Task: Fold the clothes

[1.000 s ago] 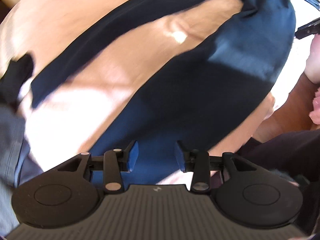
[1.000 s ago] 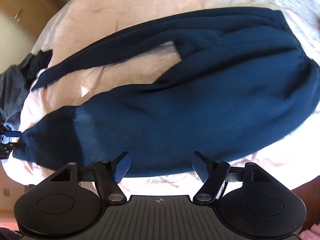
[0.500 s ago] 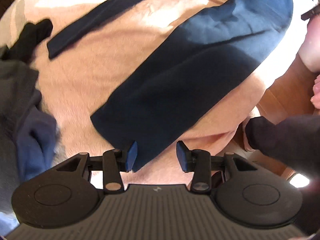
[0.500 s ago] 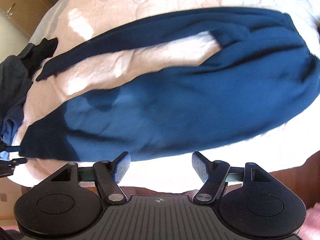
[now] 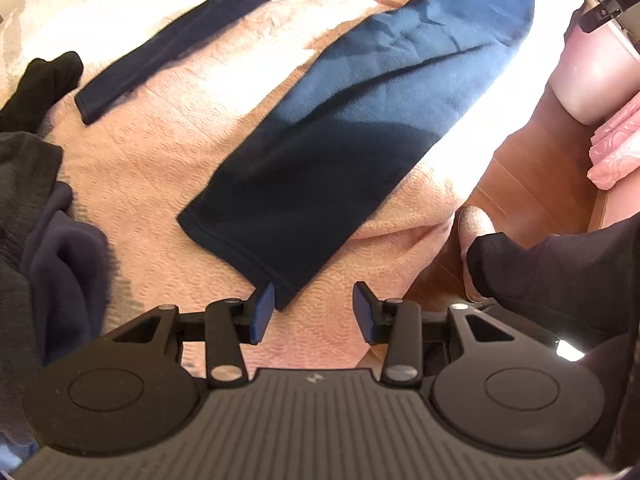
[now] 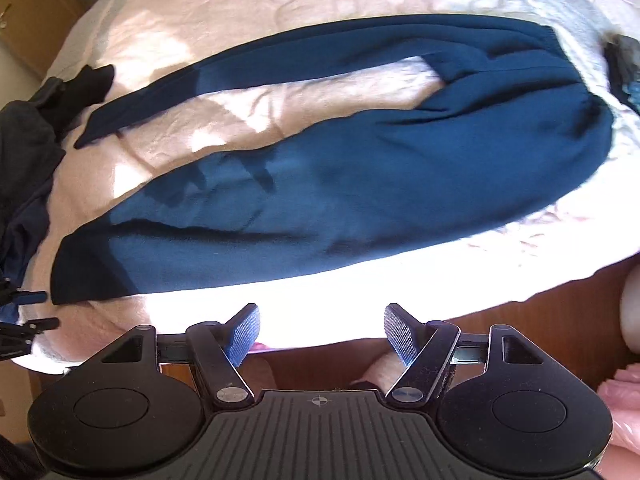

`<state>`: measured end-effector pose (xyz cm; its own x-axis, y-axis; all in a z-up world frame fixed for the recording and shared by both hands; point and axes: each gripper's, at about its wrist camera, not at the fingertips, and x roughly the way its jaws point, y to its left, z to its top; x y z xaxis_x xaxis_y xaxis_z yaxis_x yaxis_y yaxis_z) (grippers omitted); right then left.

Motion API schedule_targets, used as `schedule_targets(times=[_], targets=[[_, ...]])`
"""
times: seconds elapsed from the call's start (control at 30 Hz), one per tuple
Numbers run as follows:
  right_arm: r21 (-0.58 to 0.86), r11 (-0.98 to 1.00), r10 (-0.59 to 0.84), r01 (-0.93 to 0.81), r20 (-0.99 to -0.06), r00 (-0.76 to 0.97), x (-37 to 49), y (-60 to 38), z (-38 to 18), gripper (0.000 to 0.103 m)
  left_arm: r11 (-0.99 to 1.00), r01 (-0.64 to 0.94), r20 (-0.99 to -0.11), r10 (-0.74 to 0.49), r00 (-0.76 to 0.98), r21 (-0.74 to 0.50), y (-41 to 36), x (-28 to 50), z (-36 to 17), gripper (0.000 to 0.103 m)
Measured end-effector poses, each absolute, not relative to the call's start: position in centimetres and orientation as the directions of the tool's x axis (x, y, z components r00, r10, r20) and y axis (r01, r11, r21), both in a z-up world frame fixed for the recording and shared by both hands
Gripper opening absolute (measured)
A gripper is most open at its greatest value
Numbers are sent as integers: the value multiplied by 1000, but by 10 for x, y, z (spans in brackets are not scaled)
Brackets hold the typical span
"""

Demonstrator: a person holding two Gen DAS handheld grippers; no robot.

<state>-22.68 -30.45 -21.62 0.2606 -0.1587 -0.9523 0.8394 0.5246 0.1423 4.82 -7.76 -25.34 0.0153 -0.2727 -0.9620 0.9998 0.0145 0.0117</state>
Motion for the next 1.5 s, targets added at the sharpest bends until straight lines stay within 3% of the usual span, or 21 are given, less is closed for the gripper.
schedule_targets(times=[0.27,0.57,0.67,0.73,1.5], targets=[[65,523,-166,850,-970,176,-261,-321,-192,71,-35,998,-952,-305,42,55,-99,48,-235,43],[-7,495,-216,869,-970,115,-287,-323,-173,73,-90,992,-920,-390,42,84,-132,35,-216,67],[-51,516,-248,855,-964,92,-286,-325,-166,84,-104,992,-915,-402,24,72,-143,32,-211,72],[-70,539,-266,839,-960,90,-283,-324,-162,85,-109,992,-913,-407,15,65,-150,33,-208,76],[-108,660,-262,743,-960,93,-250,-359,-171,86,-97,990,-913,-404,52,99,-181,66,-199,76]])
